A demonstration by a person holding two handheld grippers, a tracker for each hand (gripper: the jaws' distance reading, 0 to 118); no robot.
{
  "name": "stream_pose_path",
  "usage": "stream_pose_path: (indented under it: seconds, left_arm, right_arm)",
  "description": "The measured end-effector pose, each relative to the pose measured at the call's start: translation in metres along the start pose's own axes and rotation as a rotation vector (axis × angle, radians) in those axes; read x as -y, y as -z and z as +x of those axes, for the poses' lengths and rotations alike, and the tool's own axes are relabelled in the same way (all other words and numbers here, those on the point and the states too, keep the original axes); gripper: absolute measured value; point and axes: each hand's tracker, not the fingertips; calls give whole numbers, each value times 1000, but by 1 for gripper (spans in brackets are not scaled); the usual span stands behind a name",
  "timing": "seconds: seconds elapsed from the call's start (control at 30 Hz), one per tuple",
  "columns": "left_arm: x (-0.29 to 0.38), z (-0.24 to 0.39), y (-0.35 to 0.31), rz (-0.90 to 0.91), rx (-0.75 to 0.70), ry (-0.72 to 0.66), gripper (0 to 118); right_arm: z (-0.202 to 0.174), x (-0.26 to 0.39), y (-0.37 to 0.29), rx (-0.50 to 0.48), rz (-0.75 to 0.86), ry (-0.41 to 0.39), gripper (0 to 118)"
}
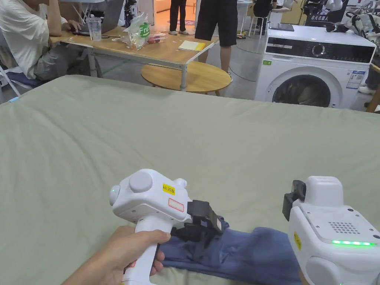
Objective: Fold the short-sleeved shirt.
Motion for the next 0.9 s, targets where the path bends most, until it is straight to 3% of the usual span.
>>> stream_pose_path:
  seconds: [0.13,0.2,0.37,0.43,0.5,0.63,0.7,0.9]
  left_arm:
    - [0,12,-23,72,67,60,12]
    - [-3,11,-29,135,75,81,5]
    - [-3,-9,-6,101,-147,120,2]
    - [-2,-22,14,58,-81,80,2]
    - [1,-33,33,26,89,31,1]
    - [13,-53,73,-59,134,-10,0]
    - [18,-62,80,-47,241,-120,0]
    - [11,-46,65,-53,169,-16,0]
  right_arm:
    - [4,2,-2,2,0,0,0]
    - [6,3,-2,5,-2,6,0]
    - [10,4,-4,12,-5,15,0]
    - [11,5,-4,9,-5,15,0]
    - [11,6,-4,12,-6,13,0]
    - [14,8,-4,16,-12,14,0]
    - [16,8,-4,19,-17,12,0]
    - [16,7,-7,22,-14,13,0]
